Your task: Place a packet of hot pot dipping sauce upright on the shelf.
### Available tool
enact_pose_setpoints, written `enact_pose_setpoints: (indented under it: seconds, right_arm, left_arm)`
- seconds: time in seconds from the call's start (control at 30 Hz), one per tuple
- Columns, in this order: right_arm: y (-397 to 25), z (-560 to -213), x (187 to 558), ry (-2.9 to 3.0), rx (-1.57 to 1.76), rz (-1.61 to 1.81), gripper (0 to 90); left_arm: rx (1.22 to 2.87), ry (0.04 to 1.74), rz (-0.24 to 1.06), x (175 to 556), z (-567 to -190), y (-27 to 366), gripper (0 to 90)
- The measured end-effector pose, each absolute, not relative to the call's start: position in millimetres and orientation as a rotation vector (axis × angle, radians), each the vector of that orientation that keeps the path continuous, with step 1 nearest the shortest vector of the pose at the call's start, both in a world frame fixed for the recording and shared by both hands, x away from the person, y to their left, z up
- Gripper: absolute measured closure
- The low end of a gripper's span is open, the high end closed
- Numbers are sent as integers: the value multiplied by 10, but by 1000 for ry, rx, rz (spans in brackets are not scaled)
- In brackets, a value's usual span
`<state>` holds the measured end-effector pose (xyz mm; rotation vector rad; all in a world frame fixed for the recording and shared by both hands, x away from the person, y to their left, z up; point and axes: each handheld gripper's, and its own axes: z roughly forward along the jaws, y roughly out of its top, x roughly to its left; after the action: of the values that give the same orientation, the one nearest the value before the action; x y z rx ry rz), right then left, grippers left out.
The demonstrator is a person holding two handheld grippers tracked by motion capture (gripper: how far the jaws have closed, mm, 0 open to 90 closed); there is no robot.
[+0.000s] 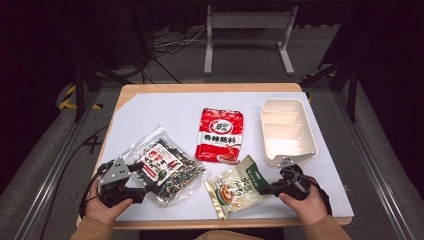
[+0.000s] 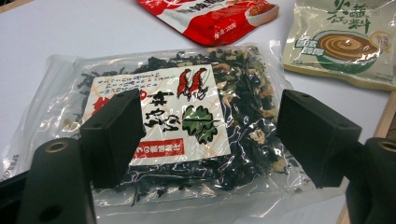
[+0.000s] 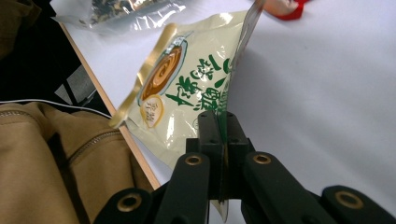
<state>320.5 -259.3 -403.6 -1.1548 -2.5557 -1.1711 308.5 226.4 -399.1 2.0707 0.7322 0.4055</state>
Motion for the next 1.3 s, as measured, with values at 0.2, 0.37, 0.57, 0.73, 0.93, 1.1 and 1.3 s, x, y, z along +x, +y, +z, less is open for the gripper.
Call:
enact_pose_setpoints:
  seconds: [0.2,0.37,0.57,0.73,0.93,1.1,1.3]
  right_arm:
    - [-2559,-3892,3170,-2580,-1130,-1221,900]
    - [-2552,-3727,3115,-2630,-1117,-1268,900]
    - [-2517,-3544,3076,-2693,-1087,-1300,900]
    - [-2493,-3394,3059,-2738,-1049,-1332,900]
    - [-2491,-3212,3052,-2792,-1006,-1357,900]
    - [-2473,-3084,3066,-2879,-988,-1330,900]
    - [-2509,-2954,3092,-2907,-981,-1348,900]
  left_arm:
    - [2060,749,399,3085,-3991,2276,237]
    - [2056,754,409,3083,-3980,2294,237]
    - [2032,773,408,3073,-3967,2333,236]
    - [2022,780,403,3083,-3963,2363,236]
    - [2008,794,392,3084,-3964,2377,236]
    - [2008,790,399,3098,-3964,2397,236]
    - [2001,804,386,3104,-3978,2396,235]
